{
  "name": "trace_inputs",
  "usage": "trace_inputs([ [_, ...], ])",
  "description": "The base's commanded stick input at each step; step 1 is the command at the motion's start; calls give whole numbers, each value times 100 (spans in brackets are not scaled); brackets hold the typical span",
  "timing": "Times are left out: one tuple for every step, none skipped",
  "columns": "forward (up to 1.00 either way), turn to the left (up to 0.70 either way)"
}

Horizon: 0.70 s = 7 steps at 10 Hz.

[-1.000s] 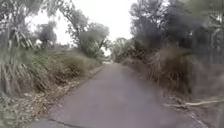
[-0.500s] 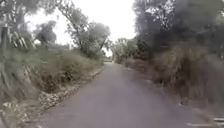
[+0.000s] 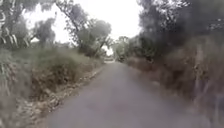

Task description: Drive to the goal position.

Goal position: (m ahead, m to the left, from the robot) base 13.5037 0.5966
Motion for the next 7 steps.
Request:
trace_inputs([
  [100,0],
  [100,0],
  [100,0],
  [100,0],
  [100,0],
  [100,0],
  [100,0],
])
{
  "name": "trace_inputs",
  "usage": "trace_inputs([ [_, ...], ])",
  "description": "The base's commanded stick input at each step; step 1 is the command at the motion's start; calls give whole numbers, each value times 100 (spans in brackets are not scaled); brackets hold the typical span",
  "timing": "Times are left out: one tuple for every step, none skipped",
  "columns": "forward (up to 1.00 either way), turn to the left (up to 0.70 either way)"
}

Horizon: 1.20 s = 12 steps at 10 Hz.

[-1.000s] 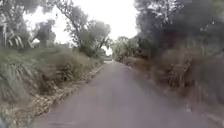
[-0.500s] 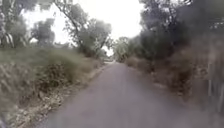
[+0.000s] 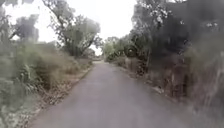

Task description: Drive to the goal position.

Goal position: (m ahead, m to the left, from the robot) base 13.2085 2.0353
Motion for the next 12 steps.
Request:
trace_inputs([
  [100,0],
  [100,0],
  [100,0],
  [100,0],
  [100,0],
  [100,0],
  [100,0],
  [100,0],
  [100,0],
  [100,0],
  [100,0],
  [100,0],
])
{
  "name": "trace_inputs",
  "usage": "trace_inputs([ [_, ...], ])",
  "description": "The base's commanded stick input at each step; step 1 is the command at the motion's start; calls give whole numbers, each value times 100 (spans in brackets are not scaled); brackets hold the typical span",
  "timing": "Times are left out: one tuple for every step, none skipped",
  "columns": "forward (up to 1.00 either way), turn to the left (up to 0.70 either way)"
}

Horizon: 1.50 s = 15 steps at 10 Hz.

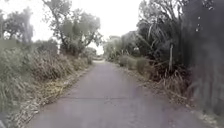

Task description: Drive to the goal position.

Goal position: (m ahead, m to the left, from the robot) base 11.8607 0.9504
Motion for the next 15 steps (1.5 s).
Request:
trace_inputs([
  [100,0],
  [100,0],
  [100,0],
  [100,0],
  [100,0],
  [100,0],
  [100,0],
  [100,0],
  [100,0],
  [100,0],
  [100,0],
  [100,0],
  [100,0],
  [100,0],
  [100,0],
])
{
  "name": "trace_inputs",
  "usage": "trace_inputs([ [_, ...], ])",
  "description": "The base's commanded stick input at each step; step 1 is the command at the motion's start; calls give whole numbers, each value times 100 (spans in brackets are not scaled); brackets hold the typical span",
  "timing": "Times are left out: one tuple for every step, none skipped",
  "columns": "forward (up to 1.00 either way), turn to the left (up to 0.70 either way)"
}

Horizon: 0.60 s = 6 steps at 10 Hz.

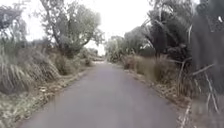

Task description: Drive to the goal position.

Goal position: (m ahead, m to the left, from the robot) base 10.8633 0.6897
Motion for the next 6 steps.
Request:
trace_inputs([
  [100,0],
  [100,0],
  [100,0],
  [100,0],
  [100,0],
  [100,0],
])
